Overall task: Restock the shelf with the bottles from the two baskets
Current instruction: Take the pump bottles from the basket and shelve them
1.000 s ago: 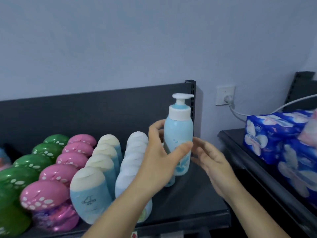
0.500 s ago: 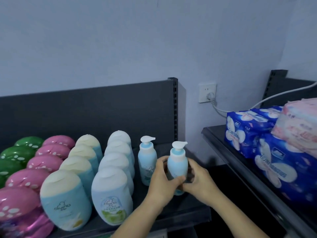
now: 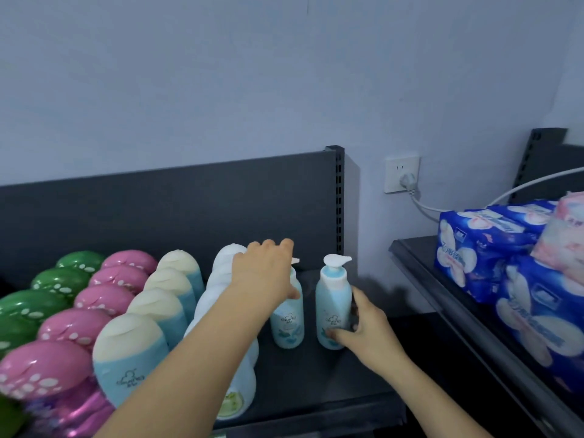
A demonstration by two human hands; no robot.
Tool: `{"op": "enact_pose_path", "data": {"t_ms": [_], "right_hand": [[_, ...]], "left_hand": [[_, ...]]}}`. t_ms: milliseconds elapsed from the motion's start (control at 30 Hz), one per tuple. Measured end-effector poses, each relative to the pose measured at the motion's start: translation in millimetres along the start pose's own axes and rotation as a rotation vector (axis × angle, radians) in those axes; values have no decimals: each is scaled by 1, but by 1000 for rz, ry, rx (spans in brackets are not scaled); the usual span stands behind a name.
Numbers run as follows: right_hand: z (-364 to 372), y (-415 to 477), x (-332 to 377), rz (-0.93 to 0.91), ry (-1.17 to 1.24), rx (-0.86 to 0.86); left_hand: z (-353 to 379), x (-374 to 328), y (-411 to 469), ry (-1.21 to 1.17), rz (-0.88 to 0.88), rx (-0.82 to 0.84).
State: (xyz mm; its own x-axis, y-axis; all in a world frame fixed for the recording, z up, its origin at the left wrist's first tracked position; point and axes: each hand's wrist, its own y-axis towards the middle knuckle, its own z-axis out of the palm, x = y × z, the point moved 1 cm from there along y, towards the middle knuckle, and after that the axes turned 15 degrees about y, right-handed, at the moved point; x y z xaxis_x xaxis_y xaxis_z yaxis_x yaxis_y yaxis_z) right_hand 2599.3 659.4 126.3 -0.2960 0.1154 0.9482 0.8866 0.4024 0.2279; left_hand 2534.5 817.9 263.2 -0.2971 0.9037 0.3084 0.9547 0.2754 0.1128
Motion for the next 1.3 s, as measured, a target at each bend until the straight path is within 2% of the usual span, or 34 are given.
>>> {"op": "enact_pose_path", "data": {"t_ms": [100, 600, 733, 833, 900, 967, 1100, 1300], "right_hand": [[1, 2, 0, -7, -5, -4], [-1, 8, -1, 22, -27, 30], [1, -4, 6, 23, -34, -59], [4, -22, 23, -42, 0, -254], [11, -38, 43, -178, 31, -359], [26, -53, 67, -298, 59, -389], [80, -73, 119, -472, 4, -294], [206, -105, 185, -641, -54, -77]], "left_hand": [[9, -2, 10, -10, 59, 125], [9, -3, 11, -137, 90, 96], [10, 0, 6, -161, 105, 74], [-1, 18, -10, -180, 106, -39], [-14, 38, -27, -163, 110, -145], [-24, 61, -49, -153, 102, -244], [-20, 124, -103, -123, 23, -431], [44, 264, -205, -11, -164, -590]]}}
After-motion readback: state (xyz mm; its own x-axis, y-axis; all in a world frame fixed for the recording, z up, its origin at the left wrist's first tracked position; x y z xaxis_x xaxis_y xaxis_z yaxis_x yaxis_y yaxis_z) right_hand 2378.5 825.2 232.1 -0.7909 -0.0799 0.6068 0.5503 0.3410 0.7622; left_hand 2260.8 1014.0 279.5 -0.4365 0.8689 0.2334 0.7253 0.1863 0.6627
